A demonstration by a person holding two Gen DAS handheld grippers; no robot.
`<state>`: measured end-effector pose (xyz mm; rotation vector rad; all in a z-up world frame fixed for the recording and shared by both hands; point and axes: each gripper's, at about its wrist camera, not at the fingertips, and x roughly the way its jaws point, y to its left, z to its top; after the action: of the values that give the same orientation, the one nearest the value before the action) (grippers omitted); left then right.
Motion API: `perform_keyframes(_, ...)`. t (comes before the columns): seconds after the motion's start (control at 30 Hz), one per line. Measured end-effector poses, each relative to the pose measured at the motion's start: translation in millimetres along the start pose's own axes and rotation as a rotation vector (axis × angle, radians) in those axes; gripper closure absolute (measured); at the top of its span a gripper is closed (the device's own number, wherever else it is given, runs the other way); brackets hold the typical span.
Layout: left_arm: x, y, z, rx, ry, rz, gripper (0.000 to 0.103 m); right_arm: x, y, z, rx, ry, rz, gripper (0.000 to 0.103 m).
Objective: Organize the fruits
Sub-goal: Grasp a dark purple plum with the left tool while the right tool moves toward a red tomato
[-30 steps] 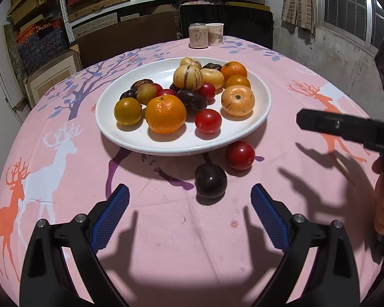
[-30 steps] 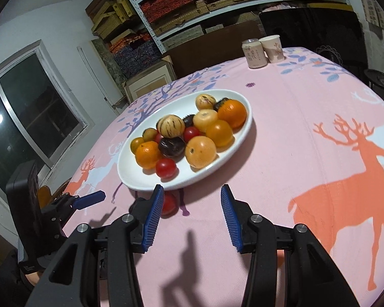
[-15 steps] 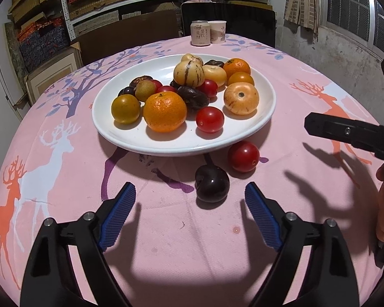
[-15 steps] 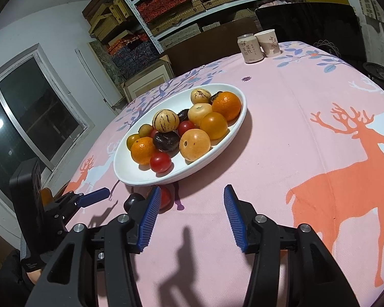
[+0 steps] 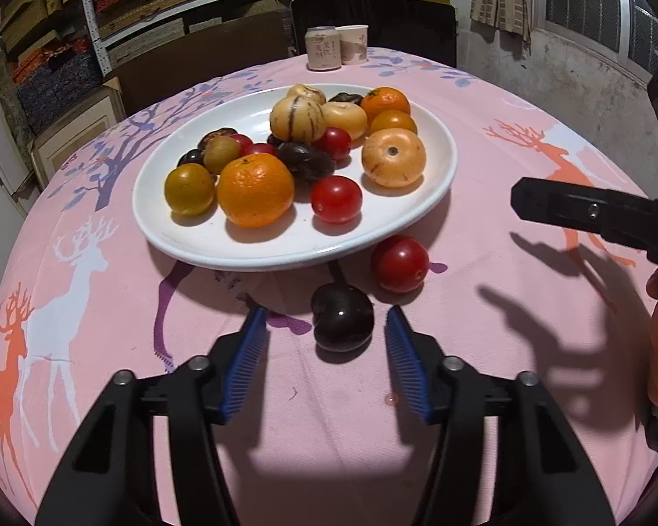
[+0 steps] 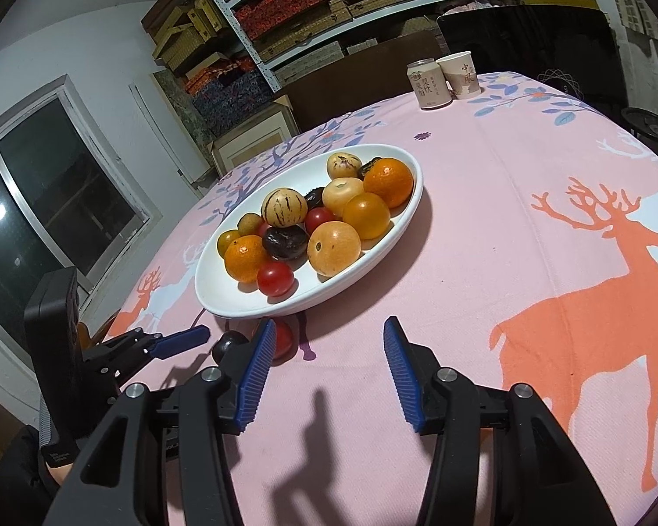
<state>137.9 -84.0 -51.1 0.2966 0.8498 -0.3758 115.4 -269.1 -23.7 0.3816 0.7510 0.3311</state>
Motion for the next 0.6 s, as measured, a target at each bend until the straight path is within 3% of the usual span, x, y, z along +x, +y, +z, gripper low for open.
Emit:
perform_keyframes(0.13,4,-2,1,0.008,0.010,-0.017,0.070,1,0,0,0.002,0.003,0.000,0.051)
perform_keyframes(0.23,3,-3,0,0.014,0.006,-0.021,0.073,1,0,0,0.000,0.005,-0.001,0.051)
perform_keyframes(0.6,-18,19,-3,-0.092,-0.088,-0.026,0.074,7,4,-2,-0.021,0.031,-0.022,0.051)
